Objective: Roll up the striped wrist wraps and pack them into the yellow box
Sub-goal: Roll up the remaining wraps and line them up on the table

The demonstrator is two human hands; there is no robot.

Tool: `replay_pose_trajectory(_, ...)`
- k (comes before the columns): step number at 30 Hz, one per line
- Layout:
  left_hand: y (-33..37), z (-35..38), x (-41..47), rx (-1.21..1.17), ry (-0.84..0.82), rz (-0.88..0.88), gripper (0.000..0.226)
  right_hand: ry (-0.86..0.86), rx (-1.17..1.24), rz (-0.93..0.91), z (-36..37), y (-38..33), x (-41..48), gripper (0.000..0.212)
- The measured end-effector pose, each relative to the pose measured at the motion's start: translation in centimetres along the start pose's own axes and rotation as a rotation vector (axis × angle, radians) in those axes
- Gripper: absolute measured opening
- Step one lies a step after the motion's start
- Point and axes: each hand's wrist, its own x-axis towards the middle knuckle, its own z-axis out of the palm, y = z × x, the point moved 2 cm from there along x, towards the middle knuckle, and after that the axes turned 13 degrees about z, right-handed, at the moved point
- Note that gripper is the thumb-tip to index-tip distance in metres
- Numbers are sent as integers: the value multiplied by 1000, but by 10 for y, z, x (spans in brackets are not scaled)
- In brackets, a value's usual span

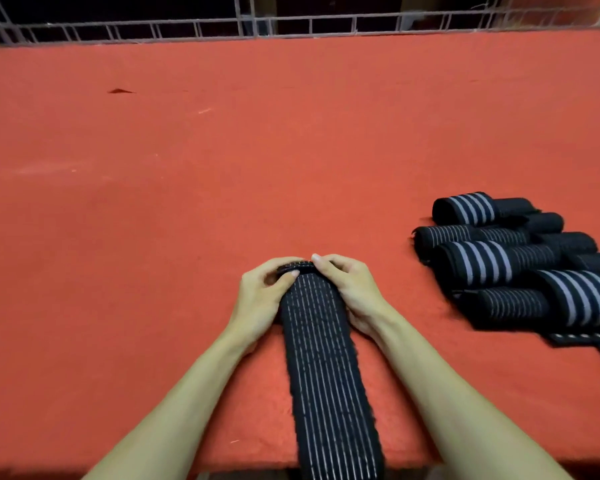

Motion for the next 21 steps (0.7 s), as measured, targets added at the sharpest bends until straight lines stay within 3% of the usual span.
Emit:
replay_pose_trajectory(7, -3, 0, -4, -240, 27, -77, 23, -79, -19, -166, -3, 3, 6, 13)
replay_pose_trajectory(13, -5, 4, -6, -28, -41, -39, 39, -86, 1, -168, -4, 4, 5, 15)
replay_pose_trajectory(18, -6, 3, -9, -43, -45, 43, 13, -31, -48, -178, -3, 3, 1, 19)
replay_pose_trajectory(21, -4, 3, -9, -12, -60, 124, 13, 7, -61, -189, -3, 2, -2, 17)
